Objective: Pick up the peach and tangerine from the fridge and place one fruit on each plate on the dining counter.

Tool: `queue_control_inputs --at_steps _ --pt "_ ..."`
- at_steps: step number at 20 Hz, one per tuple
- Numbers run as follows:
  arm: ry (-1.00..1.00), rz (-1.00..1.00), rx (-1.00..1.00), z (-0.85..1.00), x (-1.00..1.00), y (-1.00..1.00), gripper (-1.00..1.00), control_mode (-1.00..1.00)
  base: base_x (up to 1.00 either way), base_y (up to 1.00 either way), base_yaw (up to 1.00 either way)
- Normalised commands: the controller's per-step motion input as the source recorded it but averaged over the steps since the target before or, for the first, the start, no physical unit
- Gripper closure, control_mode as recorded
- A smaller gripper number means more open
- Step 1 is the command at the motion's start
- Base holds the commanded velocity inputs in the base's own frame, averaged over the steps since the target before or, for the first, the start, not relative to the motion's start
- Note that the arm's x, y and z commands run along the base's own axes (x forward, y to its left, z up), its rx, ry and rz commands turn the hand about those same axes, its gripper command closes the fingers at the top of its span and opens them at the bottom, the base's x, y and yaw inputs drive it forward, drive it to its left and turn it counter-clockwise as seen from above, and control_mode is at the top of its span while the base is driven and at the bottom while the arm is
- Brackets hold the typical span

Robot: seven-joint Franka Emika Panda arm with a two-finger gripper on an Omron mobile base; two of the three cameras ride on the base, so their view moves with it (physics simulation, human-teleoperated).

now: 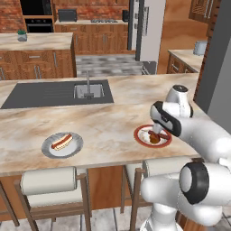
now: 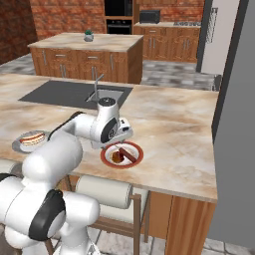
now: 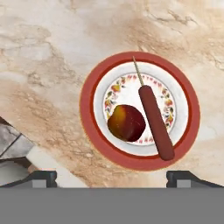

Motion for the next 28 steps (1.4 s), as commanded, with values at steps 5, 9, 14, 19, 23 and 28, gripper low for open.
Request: queue_control_inputs --at_steps 5,9,14,19,23,28 --pt "-0.04 -0.04 0.13 0.51 -0.5 0.19 -1.0 -1.0 0.0 0.0 0.0" --pt "0.0 -0.06 0.03 0.57 -0.21 0.04 -1.0 -1.0 0.0 0.0 0.0" --pt "-0.16 -0.02 0.02 0.37 -0.9 0.07 -1.0 -1.0 0.0 0.0 0.0" --pt "-0.21 -0.01 0.01 0.26 -1.0 0.19 -1.0 -1.0 0.0 0.0 0.0" --pt "-0.17 -0.09 0.0 0.27 -0.83 0.29 -1.0 -1.0 0.0 0.0 0.0" --pt "-0.02 -0.3 0.01 0.25 -0.29 0.11 -1.0 -1.0 0.0 0.0 0.0"
